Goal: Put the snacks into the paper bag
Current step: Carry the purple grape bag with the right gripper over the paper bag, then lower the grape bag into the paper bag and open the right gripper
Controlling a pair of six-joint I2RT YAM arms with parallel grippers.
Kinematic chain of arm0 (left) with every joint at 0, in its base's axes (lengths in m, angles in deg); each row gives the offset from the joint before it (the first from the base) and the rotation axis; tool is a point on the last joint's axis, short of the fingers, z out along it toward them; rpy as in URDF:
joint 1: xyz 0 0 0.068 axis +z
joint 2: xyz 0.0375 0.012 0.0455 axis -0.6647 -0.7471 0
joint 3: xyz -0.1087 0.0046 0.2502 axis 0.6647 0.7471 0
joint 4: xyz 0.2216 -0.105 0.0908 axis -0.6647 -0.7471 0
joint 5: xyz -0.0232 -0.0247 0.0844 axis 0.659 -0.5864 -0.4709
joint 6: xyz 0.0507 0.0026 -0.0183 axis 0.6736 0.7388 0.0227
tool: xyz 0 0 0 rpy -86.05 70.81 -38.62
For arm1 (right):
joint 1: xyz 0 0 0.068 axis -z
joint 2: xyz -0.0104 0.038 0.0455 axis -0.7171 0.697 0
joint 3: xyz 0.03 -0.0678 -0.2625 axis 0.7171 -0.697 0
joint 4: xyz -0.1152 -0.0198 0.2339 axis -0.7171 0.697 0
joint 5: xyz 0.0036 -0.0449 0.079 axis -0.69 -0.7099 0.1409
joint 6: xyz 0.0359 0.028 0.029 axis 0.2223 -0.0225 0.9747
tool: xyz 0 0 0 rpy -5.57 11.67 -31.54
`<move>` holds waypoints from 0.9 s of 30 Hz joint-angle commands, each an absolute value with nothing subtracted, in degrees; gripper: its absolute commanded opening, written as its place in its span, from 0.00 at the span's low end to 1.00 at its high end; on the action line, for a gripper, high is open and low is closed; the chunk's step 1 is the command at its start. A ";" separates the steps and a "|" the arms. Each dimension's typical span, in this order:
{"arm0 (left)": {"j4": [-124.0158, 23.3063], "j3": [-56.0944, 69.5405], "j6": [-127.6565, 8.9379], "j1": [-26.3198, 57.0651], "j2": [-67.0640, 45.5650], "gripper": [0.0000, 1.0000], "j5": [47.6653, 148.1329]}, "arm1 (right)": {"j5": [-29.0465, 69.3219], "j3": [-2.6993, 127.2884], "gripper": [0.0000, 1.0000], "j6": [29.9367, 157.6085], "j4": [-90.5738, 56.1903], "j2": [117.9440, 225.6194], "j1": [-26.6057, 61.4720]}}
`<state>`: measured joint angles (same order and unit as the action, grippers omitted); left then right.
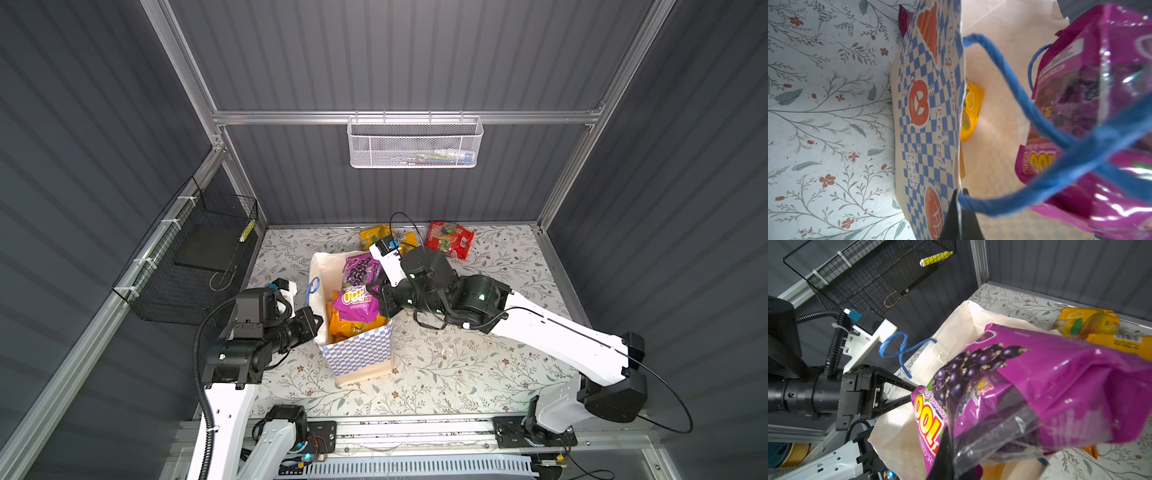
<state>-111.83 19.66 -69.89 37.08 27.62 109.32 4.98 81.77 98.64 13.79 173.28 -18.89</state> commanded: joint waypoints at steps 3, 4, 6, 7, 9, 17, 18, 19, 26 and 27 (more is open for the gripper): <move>-111.79 18.35 -68.97 36.92 27.71 0.00 109.18 | 1.38 89.68 0.00 94.39 10.37 172.53 -21.62; -111.79 18.34 -68.95 36.91 27.78 0.00 109.14 | 1.73 90.84 0.00 94.19 10.68 172.77 -21.69; -111.79 18.50 -69.06 36.92 27.97 0.00 109.16 | 1.89 93.80 0.00 93.54 11.74 173.52 -22.00; -111.75 18.59 -69.09 36.92 28.05 0.00 109.14 | 1.60 94.98 0.00 93.15 12.09 173.97 -22.26; -111.66 18.81 -69.21 36.92 28.06 0.00 109.11 | 1.27 97.38 0.00 92.30 12.57 174.97 -22.78; -111.94 18.53 -69.04 36.92 28.25 0.00 109.11 | -0.57 102.02 0.00 90.93 13.74 179.18 -23.59; -112.12 18.39 -68.94 36.92 28.36 0.00 109.14 | -0.96 101.94 0.00 91.08 14.04 179.69 -23.46; -112.24 18.31 -68.89 36.92 28.33 0.00 109.07 | -0.95 101.78 0.00 91.50 14.22 179.94 -23.22; -112.32 18.16 -68.85 36.91 28.46 0.00 108.47 | -0.71 97.14 0.00 96.58 16.00 180.84 -21.99; -112.32 18.09 -68.94 36.92 28.42 0.00 108.53 | -0.54 96.20 0.00 97.70 16.15 180.83 -21.94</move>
